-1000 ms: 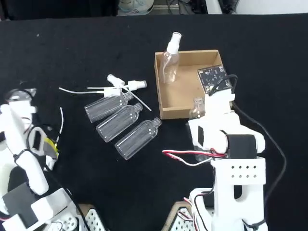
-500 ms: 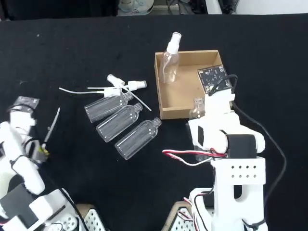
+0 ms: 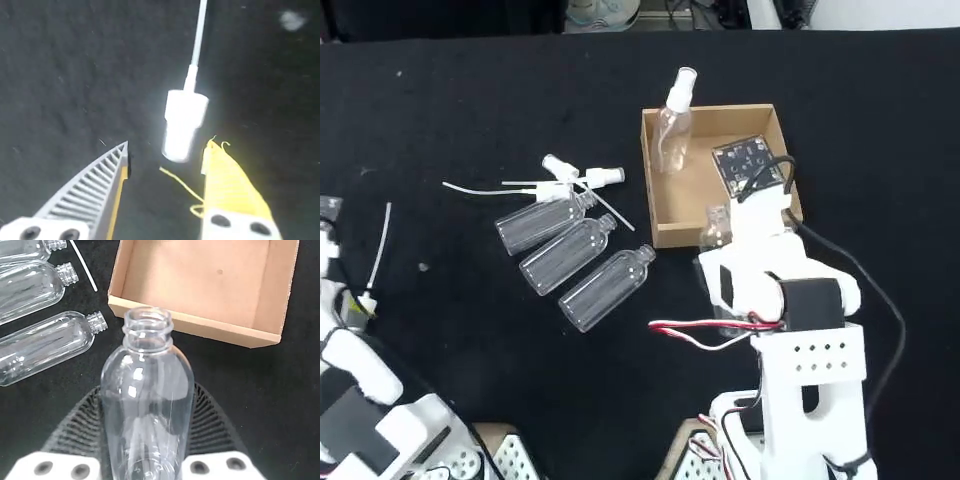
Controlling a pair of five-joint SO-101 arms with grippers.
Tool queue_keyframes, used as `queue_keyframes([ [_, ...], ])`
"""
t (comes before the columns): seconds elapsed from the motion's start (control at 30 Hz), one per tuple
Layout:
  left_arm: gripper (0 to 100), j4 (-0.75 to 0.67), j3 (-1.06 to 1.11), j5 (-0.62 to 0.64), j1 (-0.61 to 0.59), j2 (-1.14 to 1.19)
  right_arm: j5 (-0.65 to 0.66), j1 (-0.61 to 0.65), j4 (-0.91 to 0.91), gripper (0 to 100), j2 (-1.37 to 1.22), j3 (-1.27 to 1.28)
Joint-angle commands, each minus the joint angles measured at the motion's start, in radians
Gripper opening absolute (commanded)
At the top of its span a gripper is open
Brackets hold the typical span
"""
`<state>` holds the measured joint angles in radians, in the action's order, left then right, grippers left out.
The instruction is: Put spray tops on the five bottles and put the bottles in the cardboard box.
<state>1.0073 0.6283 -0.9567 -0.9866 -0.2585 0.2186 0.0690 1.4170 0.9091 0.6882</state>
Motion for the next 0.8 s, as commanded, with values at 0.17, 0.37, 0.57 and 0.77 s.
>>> queue_keyframes([
  [0.17,24,0.436,-0.213,0.606,0.027,-0.006,-0.011,0.015,-0.009,1.1,0.025,-0.016],
  [0.37,24,0.382,-0.131,1.059,0.084,-0.006,-0.011,0.015,-0.034,1.1,0.025,-0.013],
  [0.57,24,0.367,-0.102,1.634,0.096,-0.006,-0.005,0.015,-0.034,1.1,0.025,-0.01],
  [0.77,24,0.304,-0.084,1.725,0.136,-0.006,-0.003,0.017,-0.041,1.1,0.025,-0.015],
])
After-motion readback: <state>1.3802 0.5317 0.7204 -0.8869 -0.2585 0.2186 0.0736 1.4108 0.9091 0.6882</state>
